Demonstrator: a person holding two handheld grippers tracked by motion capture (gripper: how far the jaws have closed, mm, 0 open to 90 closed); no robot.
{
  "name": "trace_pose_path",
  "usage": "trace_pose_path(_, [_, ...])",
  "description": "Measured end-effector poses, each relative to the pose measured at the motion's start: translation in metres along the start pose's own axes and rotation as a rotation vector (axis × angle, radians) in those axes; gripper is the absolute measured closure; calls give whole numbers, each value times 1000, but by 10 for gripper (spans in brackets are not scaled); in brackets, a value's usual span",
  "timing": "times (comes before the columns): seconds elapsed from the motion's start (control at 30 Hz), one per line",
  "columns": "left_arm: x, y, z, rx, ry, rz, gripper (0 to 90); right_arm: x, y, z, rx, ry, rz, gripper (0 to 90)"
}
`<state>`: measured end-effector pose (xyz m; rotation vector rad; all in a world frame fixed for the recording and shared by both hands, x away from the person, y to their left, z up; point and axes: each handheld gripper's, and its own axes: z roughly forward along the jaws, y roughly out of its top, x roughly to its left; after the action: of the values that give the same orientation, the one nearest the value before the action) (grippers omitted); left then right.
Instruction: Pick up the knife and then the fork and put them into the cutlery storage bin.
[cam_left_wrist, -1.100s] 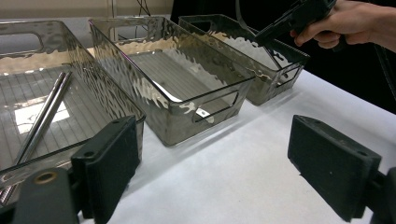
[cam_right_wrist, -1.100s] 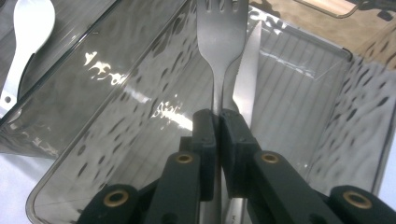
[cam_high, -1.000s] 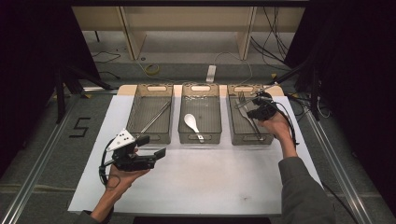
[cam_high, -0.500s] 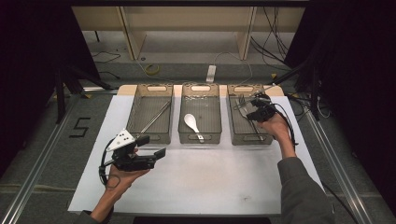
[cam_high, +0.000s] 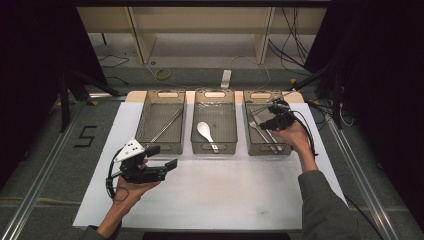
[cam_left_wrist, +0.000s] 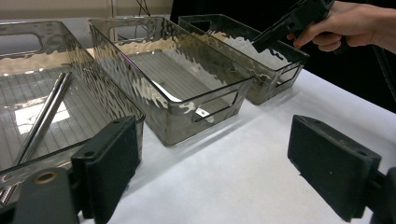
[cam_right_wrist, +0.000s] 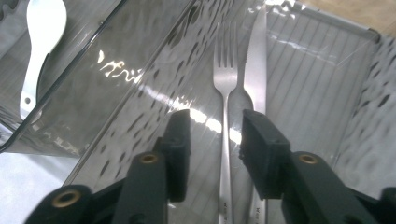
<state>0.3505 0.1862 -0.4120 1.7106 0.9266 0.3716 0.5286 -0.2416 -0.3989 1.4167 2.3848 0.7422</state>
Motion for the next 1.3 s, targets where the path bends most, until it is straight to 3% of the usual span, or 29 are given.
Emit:
trace_pose_path(0.33, [0, 0, 1, 5, -9, 3, 159, 12, -9, -17, -112, -6, 17, 437])
trace_pose_path(0.6, [-1, 0, 1, 10, -10, 2, 159, 31, -25, -36, -198, -1, -12, 375])
trace_pose_path(0.9, [0, 0, 2, 12, -12, 1, 159, 52, -47, -45, -291, 42, -22, 356])
trace_pose_path(1.0, [-1, -1, 1, 12, -13, 0, 159, 54, -52, -46, -288, 41, -31, 349])
trace_pose_path(1.17, [0, 0, 2, 13, -14, 1, 159, 55, -62, -53, -313, 94, -8, 326])
trace_pose_path(1.3, [-1, 0, 2, 11, -11, -3, 159, 58, -70, -54, -325, 108, -4, 304])
